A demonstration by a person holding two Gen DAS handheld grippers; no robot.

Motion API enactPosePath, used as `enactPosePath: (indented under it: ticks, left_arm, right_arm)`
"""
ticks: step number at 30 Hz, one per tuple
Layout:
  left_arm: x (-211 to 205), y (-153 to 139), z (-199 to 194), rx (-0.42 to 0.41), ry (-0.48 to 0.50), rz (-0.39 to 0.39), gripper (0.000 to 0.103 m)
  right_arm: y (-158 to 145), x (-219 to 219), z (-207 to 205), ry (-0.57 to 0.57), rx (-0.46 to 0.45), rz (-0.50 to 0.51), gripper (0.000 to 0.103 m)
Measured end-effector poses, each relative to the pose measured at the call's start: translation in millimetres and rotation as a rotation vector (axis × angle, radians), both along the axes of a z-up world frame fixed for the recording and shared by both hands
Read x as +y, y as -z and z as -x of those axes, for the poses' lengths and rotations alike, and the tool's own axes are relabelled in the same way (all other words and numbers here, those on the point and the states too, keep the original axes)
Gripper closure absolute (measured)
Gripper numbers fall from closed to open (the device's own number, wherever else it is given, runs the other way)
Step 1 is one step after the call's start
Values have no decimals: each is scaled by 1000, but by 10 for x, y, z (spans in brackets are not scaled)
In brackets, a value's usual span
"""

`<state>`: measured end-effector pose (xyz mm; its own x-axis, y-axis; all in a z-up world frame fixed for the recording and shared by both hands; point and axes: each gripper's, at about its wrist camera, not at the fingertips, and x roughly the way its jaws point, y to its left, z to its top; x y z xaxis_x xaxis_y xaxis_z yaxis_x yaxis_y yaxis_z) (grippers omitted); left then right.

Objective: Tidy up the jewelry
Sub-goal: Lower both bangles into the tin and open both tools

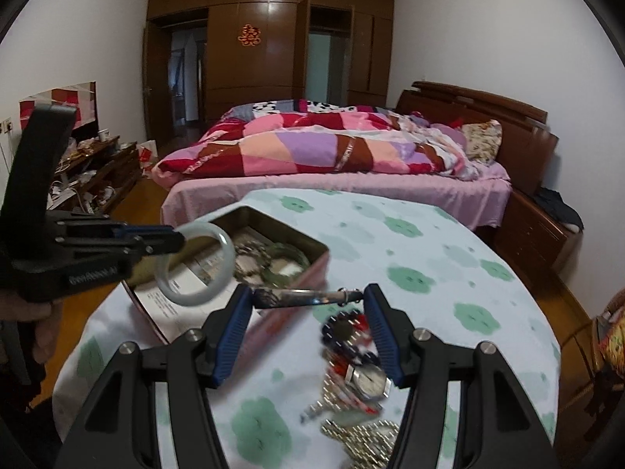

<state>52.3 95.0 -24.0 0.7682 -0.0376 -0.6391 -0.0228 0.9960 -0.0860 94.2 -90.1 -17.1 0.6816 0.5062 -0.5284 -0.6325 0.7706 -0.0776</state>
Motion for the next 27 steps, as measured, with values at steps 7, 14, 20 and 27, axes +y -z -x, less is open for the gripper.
enactPosePath:
  ticks: [7, 14, 20, 27]
  left_arm:
    - [133, 72, -75, 22, -15, 4, 93]
    - [197, 151, -135, 44, -27, 3, 93]
    - [250, 218, -171, 63, -41, -6, 93]
    - [258, 289, -204, 83, -41, -17, 93]
  right_arm:
    - [3, 307, -97, -38, -11, 0, 42]
    - [73, 540, -173, -66, -11, 5, 42]
    - [150, 614, -216, -68, 6, 18, 42]
    - [279, 655, -286, -70, 56, 47, 42]
